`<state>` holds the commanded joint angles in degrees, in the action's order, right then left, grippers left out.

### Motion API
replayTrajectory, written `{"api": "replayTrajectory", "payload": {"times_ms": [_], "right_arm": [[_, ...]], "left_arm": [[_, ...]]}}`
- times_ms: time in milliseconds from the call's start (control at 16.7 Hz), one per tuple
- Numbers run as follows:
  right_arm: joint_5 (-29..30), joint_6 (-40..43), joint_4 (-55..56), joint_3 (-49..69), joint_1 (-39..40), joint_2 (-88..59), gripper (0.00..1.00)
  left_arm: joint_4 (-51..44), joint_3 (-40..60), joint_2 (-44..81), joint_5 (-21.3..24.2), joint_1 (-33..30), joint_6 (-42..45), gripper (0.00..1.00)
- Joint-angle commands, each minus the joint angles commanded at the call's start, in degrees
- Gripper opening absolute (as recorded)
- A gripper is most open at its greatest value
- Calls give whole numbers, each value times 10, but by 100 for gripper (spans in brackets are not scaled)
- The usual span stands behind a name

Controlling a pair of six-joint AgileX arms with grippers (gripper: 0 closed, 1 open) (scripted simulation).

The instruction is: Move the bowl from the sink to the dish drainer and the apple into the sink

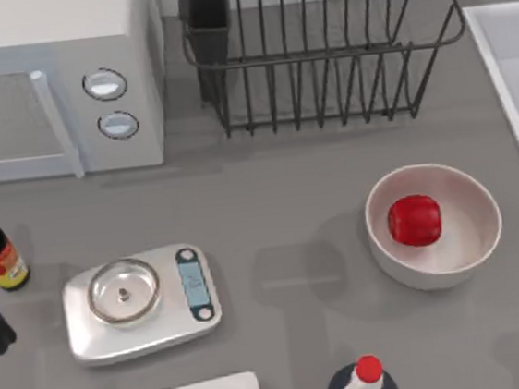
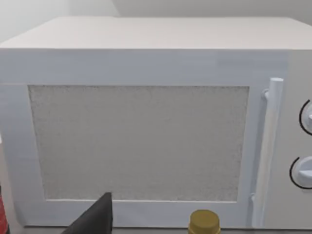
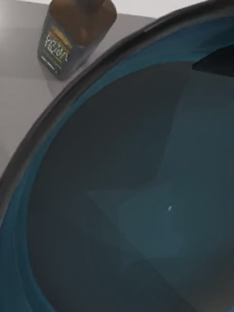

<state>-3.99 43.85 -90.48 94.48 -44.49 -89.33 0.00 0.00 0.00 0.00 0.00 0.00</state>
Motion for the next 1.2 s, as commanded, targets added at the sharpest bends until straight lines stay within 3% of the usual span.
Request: {"api": "replayTrajectory", "payload": {"times_ms": [480,660,900,1200], "right_arm": [[-2,6,-11,-7,-8,19,0],[-13,-39,5,28,-20,22,0],[-46,-183,52,140,-61,27,0],[-105,-454,145,342,-141,36,0]], "left_arm": [[0,0,0,0,0,0,100],[0,0,0,0,0,0,100],[0,0,0,0,0,0,100],[0,0,0,0,0,0,100]]}}
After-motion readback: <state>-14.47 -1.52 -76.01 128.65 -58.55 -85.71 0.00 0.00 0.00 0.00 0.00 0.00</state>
